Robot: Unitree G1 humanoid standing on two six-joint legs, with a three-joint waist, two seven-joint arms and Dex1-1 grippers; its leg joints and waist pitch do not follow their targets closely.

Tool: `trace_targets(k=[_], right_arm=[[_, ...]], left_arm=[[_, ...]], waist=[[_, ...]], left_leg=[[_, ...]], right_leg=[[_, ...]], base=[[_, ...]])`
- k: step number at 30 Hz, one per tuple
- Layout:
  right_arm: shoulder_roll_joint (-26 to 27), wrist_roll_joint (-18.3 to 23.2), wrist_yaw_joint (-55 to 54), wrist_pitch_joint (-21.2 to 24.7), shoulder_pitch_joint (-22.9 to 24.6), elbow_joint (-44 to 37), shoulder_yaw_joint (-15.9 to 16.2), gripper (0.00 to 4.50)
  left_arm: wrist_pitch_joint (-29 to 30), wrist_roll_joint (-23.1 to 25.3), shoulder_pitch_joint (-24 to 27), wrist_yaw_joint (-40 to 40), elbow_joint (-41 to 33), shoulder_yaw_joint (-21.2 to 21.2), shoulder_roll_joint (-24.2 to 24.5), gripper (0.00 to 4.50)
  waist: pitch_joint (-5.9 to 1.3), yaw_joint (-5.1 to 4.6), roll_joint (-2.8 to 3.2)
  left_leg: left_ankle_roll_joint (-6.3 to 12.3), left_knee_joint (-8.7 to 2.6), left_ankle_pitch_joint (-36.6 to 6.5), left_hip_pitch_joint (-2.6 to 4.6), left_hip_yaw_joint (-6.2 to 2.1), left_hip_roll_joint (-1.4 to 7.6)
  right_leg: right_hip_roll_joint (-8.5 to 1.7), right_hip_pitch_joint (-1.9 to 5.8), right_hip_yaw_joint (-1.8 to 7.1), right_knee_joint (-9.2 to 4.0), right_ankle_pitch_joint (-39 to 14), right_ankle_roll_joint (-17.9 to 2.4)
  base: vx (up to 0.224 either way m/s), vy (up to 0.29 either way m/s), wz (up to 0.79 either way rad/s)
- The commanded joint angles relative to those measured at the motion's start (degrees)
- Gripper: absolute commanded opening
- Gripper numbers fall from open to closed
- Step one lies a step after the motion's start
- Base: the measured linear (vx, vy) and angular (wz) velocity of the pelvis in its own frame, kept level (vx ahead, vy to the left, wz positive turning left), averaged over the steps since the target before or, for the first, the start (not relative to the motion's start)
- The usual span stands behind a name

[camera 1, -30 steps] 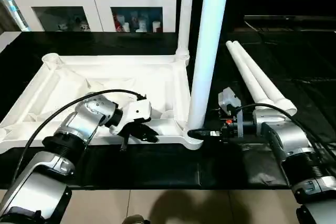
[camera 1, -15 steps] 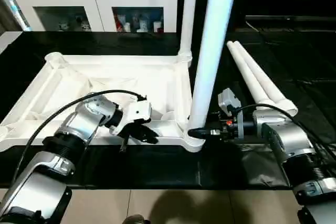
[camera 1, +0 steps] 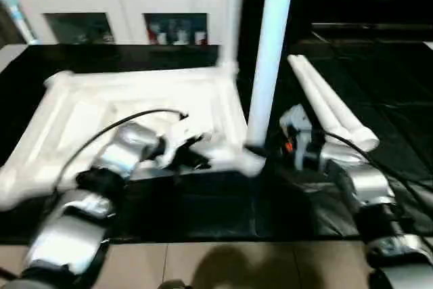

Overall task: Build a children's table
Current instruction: Rotate leg to tighten

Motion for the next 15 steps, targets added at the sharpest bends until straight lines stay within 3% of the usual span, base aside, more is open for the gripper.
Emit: trace_targets(k=[1,3,7,8,9,11,15], right_arm=[[4.04,-0.01,-2.89,2.17,-0.44,1.75,2.47,1.99],[10.10,-0.22,-15.45,3.25,-5.86,8.56,-0.63,1.99],[11.93,-1.71,-19.13,2.21,-8.66,12.06,-0.87,1.99],[12.17,-2.22,-19.74,1.71,-9.01,12.58,-0.85,1.99],[12.22,-2.39,-19.35,1.19,-9.04,12.71,-0.72,1.99],[12.24,-2.61,-18.90,0.92,-8.95,12.75,-0.63,2.55],[12.04,-3.88,-19.04,0.34,-8.99,13.84,-0.23,2.91]], left_arm=[[1.36,-3.59,-4.59,7.35,-1.46,4.84,-2.01,0.00],[4.64,-3.88,-7.33,15.68,-0.09,7.29,-6.00,0.00],[5.36,-2.97,-7.67,18.40,-0.72,7.36,-7.46,0.00],[5.23,-2.39,-7.47,18.70,-1.12,6.95,-7.53,0.00],[4.66,-1.69,-7.00,18.44,-1.62,6.24,-7.27,0.00],[3.23,-0.65,-6.26,17.90,-2.33,5.21,-6.75,0.00],[2.58,0.05,-4.91,16.60,-3.76,4.18,-5.87,0.00]], waist=[[-4.35,-0.45,-0.25],[-4.62,-1.33,-0.27],[-4.92,-1.67,-0.12],[-5.22,-1.73,-0.39],[-5.20,-1.79,-0.59],[-5.33,-1.73,-0.57],[-5.32,-1.73,-0.27]], left_leg=[[0.12,-4.37,-13.99,0.78,-1.61,3.01],[0.51,-4.05,-11.71,0.53,-1.41,2.59],[2.54,-3.74,-7.52,0.06,-1.19,2.38],[4.14,-3.54,-4.39,-0.22,-1.24,2.49],[4.72,-3.53,-3.68,-0.25,-1.20,2.54],[6.31,-3.36,-2.27,-0.16,-1.21,2.69],[7.89,-3.14,-1.22,-0.34,-1.21,2.91]], right_leg=[[-4.99,3.05,3.71,-5.19,-22.15,-6.48],[-4.97,3.11,3.79,-4.72,-18.83,-8.12],[-4.66,3.52,3.74,-4.16,-12.81,-9.22],[-4.65,3.68,3.85,-3.23,-7.47,-10.54],[-4.60,3.67,3.87,-3.10,-6.09,-10.90],[-4.68,3.63,3.92,-2.62,-3.06,-11.92],[-4.75,3.50,3.88,-2.28,-1.45,-12.93]], base=[[0.000,0.000,0.00],[0.000,0.000,0.00],[0.000,0.000,0.00],[0.000,0.000,0.00],[0.000,0.000,0.00],[0.000,0.000,0.00],[0.000,0.000,0.00]])
